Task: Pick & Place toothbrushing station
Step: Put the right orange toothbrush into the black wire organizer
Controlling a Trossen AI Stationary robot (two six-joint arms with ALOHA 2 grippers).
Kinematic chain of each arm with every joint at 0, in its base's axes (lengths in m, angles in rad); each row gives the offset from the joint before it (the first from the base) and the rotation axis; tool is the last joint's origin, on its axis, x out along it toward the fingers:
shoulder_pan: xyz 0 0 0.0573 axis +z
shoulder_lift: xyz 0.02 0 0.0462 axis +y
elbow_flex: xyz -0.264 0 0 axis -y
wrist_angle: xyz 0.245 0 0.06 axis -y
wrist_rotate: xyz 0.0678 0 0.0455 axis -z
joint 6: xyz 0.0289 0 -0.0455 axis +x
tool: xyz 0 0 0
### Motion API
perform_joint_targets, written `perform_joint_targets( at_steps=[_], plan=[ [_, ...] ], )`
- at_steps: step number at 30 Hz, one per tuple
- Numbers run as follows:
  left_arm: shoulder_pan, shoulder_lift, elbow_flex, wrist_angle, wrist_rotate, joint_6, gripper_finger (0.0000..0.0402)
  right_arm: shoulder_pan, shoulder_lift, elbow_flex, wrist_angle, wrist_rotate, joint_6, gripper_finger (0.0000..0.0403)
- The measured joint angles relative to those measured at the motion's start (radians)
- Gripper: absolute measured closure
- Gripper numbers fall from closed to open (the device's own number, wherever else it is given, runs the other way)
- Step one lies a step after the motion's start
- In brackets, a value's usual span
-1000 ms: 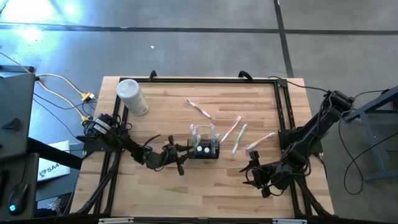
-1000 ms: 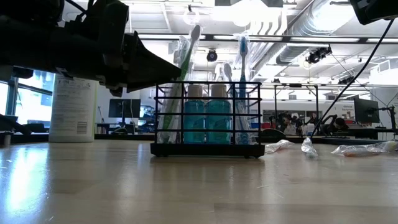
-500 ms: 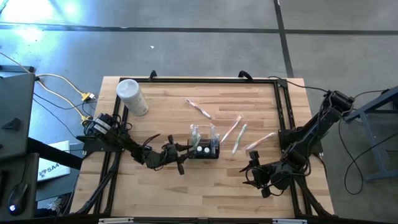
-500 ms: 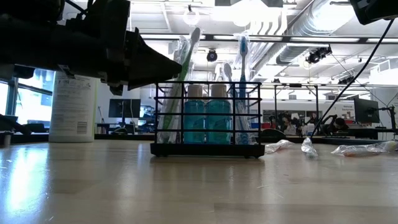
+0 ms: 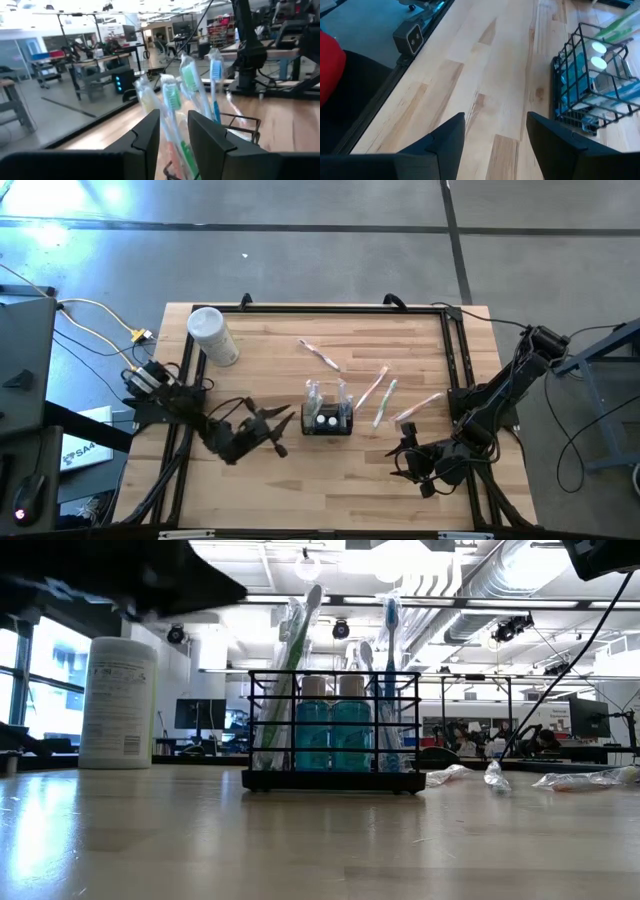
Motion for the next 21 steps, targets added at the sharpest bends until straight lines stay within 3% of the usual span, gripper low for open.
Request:
perform_joint_targets(
  at_steps=[6, 11, 14, 21],
  plan=[
    [-0.068, -0.051, 0.000, -0.001, -0.049, 0.060, 0.0299, -0.009, -0.005, 0.000, -0.182, 0.096, 0.201, 0.0198],
    [-0.075, -0.052, 0.000, -0.009, -0.049, 0.053, 0.0299, -0.078, -0.015, 0.000, -0.500, 0.085, 0.609, 0.0198],
    [-0.075, -0.052, 0.000, -0.032, -0.050, 0.054, 0.0299, -0.123, -0.016, -0.001, -0.647, 0.007, 0.808, 0.0198],
    [-0.074, -0.052, 0.000, -0.030, -0.066, 0.065, 0.0300, -0.248, -0.016, -0.001, -0.763, -0.277, 1.011, 0.0198]
  ],
)
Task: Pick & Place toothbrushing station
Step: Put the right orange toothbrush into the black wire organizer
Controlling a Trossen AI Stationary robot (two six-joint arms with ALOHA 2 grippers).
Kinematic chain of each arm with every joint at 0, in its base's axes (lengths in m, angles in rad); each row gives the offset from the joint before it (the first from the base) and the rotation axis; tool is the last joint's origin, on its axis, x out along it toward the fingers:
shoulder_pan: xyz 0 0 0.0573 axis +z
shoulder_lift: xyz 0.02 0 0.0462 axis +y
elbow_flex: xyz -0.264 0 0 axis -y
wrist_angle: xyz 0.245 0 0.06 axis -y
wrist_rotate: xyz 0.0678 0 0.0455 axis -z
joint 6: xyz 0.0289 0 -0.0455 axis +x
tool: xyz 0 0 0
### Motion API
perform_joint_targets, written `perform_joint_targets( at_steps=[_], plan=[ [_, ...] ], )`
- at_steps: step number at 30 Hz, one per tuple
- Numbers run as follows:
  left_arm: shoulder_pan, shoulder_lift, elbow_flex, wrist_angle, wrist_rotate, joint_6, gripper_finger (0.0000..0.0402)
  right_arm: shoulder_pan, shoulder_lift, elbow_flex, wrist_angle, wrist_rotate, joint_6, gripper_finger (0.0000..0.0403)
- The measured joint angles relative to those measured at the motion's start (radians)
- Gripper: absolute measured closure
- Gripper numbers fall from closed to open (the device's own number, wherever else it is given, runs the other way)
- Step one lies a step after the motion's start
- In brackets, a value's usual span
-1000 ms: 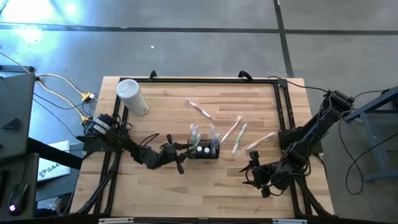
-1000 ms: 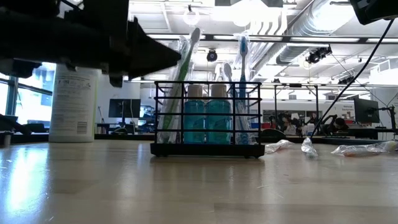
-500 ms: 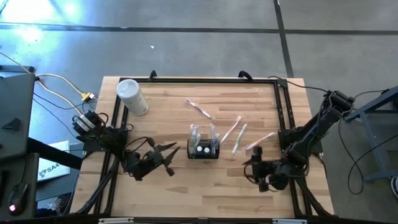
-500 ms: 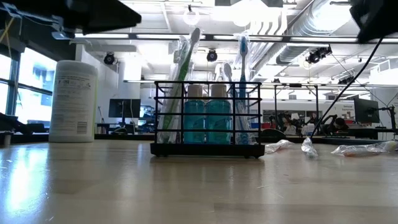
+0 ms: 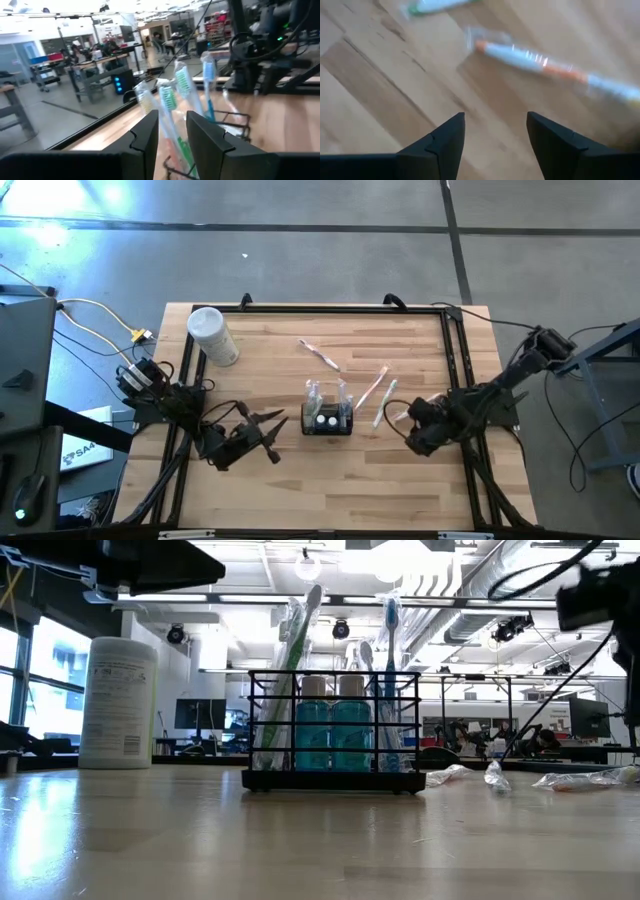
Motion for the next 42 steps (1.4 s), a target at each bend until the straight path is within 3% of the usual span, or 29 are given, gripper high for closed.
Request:
perform_joint_targets(
  at_steps=[7, 15, 20, 25, 36, 42],
  plan=[
    [0.000, -0.059, 0.000, 0.001, -0.146, 0.176, 0.0300, -0.084, -0.004, 0.000, -0.039, -0.122, 0.133, 0.0198],
    [0.008, -0.242, -0.002, -0.022, -0.212, 0.476, 0.0302, -0.085, -0.071, 0.000, -0.295, -0.105, 0.615, 0.0198],
    [0.090, -0.407, -0.017, -0.156, -0.172, 0.484, 0.0324, -0.087, -0.139, 0.000, -0.242, -0.005, 0.759, 0.0198],
    [0.216, -0.484, -0.017, -0.230, -0.016, 0.484, 0.0354, -0.128, -0.160, 0.001, -0.220, 0.095, 0.820, 0.0198],
    [0.450, -0.492, -0.017, -0.406, 0.182, 0.455, 0.0380, -0.219, -0.072, 0.001, -0.146, 0.083, 0.928, 0.0198],
    [0.532, -0.492, -0.017, -0.565, 0.205, 0.417, 0.0380, -0.292, -0.003, -0.038, -0.091, -0.032, 0.928, 0.0198]
  ],
)
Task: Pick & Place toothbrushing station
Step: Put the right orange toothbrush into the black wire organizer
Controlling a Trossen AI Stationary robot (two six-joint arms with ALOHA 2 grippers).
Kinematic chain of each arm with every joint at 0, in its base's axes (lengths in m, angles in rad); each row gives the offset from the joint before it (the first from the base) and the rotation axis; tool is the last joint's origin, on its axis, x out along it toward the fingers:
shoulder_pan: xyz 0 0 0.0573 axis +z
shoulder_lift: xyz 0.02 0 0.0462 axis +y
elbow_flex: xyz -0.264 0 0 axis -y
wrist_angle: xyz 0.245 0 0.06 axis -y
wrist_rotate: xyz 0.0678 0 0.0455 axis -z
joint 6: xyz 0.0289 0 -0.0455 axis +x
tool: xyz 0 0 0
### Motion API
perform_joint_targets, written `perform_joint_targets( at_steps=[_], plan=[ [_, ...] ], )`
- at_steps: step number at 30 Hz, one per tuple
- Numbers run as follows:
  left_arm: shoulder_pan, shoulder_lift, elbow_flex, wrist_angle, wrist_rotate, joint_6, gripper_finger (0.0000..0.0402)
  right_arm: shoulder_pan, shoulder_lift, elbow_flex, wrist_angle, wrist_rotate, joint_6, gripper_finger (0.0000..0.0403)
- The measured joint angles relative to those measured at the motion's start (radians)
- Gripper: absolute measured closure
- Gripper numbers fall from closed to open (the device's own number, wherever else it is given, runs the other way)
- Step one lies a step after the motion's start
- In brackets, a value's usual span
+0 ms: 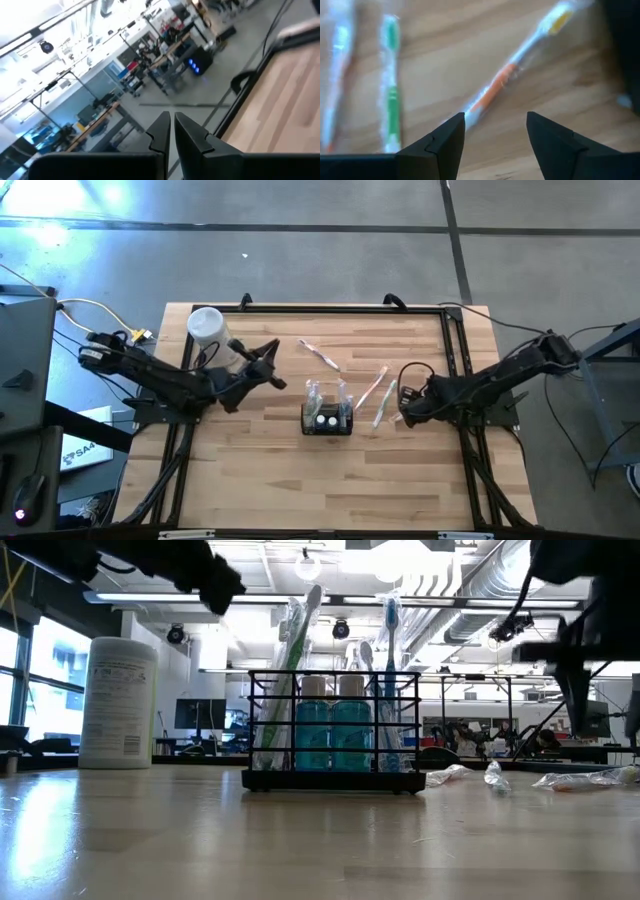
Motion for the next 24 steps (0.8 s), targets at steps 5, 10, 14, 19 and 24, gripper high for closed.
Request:
perform_joint_targets(
  at_steps=[5, 10, 14, 19, 24],
  plan=[
    [0.033, 0.000, 0.000, -0.108, 0.007, -0.093, 0.0380, -0.080, 0.002, -0.114, 0.127, -0.056, -0.014, 0.0198],
    [0.030, 0.000, 0.000, -0.186, 0.016, -0.149, 0.0380, -0.177, 0.002, -0.191, 0.189, -0.065, -0.055, 0.0198],
    [0.031, 0.000, 0.000, -0.253, 0.036, -0.206, 0.0380, -0.245, 0.000, -0.212, 0.258, -0.096, -0.176, 0.0198],
    [0.031, 0.000, 0.000, -0.295, 0.078, -0.254, 0.0380, -0.294, 0.000, -0.213, 0.308, -0.072, -0.326, 0.0197],
    [0.031, 0.000, 0.000, -0.308, 0.096, -0.277, 0.0380, -0.376, 0.001, -0.213, 0.277, 0.027, -0.495, 0.0197]
  ],
)
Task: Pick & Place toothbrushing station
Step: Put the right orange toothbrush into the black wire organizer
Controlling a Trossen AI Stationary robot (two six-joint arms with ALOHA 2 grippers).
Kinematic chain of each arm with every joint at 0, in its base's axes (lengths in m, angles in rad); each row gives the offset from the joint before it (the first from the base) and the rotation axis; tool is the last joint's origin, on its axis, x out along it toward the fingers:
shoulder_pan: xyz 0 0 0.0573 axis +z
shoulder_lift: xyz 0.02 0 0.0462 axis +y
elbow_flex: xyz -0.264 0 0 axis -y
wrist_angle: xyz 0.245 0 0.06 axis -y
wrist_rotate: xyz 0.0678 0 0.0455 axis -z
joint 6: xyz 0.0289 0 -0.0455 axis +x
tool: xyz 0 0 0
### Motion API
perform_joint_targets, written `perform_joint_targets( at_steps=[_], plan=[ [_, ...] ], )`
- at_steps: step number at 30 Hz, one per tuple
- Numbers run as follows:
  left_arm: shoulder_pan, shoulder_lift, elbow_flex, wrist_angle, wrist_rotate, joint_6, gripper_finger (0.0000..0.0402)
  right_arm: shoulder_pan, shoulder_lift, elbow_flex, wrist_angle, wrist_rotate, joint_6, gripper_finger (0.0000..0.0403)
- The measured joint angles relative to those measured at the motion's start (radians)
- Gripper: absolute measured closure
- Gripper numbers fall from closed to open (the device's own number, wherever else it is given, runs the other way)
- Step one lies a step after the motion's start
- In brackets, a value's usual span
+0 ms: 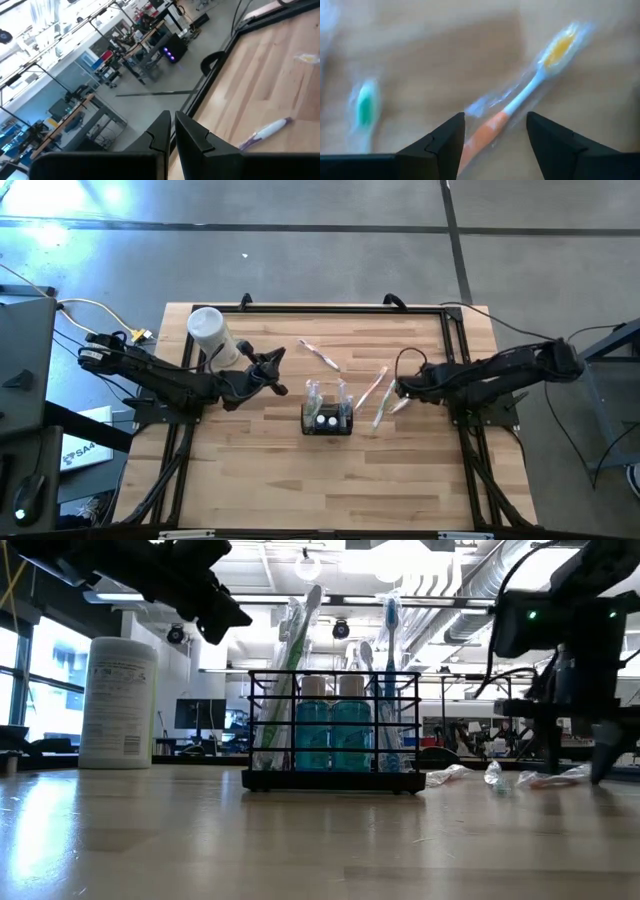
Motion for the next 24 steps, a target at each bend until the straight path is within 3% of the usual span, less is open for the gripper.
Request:
perform_joint_targets(
  at_steps=[5, 10, 14, 17, 22, 24],
  plan=[
    [0.000, 0.000, 0.000, -0.057, 0.000, -0.057, 0.0380, -0.049, 0.004, -0.023, 0.047, -0.010, -0.157, 0.0197],
    [0.000, 0.000, 0.000, -0.087, 0.001, -0.091, 0.0380, -0.067, 0.003, -0.033, 0.064, -0.013, -0.173, 0.0197],
    [0.000, 0.000, 0.000, -0.122, 0.001, -0.127, 0.0380, -0.086, 0.003, -0.032, 0.051, -0.053, -0.282, 0.0209],
    [0.000, 0.000, 0.000, -0.146, 0.004, -0.144, 0.0380, -0.087, 0.004, -0.033, 0.053, -0.063, -0.325, 0.0252],
    [0.000, 0.000, 0.000, -0.176, 0.004, -0.177, 0.0380, -0.086, 0.004, -0.033, 0.047, -0.066, -0.389, 0.0371],
    [0.000, 0.000, 0.000, -0.178, 0.004, -0.180, 0.0380, -0.082, 0.004, -0.033, 0.046, -0.061, -0.407, 0.0378]
  ],
)
